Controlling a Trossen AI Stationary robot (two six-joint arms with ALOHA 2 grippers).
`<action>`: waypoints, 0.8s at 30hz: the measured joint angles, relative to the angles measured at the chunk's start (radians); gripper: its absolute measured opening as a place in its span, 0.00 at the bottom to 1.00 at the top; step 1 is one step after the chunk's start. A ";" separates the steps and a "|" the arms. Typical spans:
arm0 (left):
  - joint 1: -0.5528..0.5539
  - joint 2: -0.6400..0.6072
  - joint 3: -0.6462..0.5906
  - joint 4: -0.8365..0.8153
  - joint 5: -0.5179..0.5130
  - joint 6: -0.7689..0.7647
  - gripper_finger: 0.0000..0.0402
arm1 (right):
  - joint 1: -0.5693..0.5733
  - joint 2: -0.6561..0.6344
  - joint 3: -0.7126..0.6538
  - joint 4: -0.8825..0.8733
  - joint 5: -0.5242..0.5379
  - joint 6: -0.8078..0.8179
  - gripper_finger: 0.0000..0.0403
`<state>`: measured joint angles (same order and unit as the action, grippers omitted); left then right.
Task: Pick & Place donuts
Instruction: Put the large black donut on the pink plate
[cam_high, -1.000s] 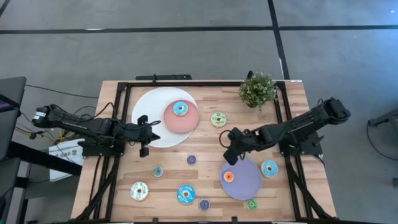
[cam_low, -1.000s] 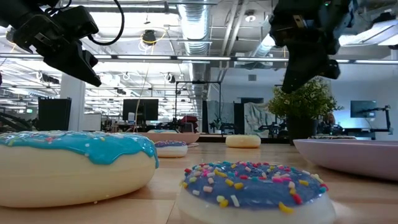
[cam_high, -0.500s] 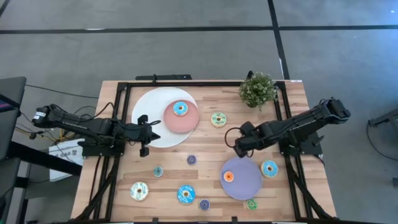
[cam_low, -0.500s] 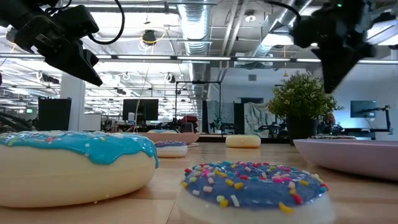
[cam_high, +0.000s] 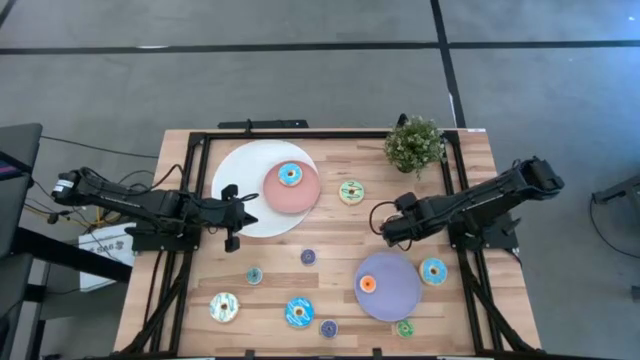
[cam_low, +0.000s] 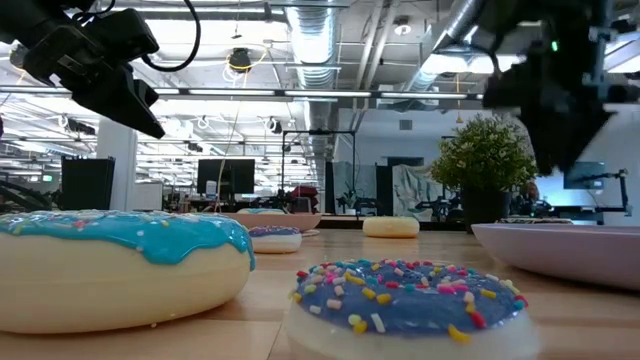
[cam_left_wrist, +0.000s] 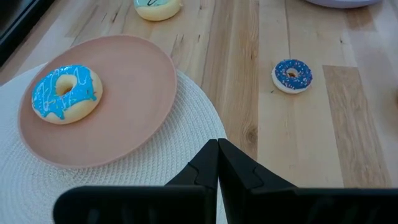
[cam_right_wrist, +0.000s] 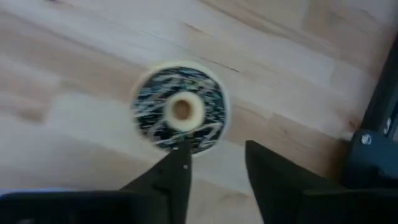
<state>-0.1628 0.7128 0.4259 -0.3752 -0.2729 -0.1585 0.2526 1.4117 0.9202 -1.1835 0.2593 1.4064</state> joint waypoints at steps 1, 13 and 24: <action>0.000 0.000 0.000 0.000 0.000 0.000 0.00 | -0.006 0.000 -0.023 0.012 -0.004 0.014 0.41; 0.000 0.000 0.000 0.000 0.003 -0.009 0.00 | -0.100 0.000 -0.161 0.226 -0.021 -0.042 0.64; 0.000 0.000 0.000 0.000 0.005 -0.010 0.00 | -0.166 0.000 -0.271 0.406 -0.119 -0.094 0.56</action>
<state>-0.1631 0.7128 0.4259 -0.3752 -0.2676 -0.1684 0.0862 1.4117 0.6490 -0.7772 0.1406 1.3120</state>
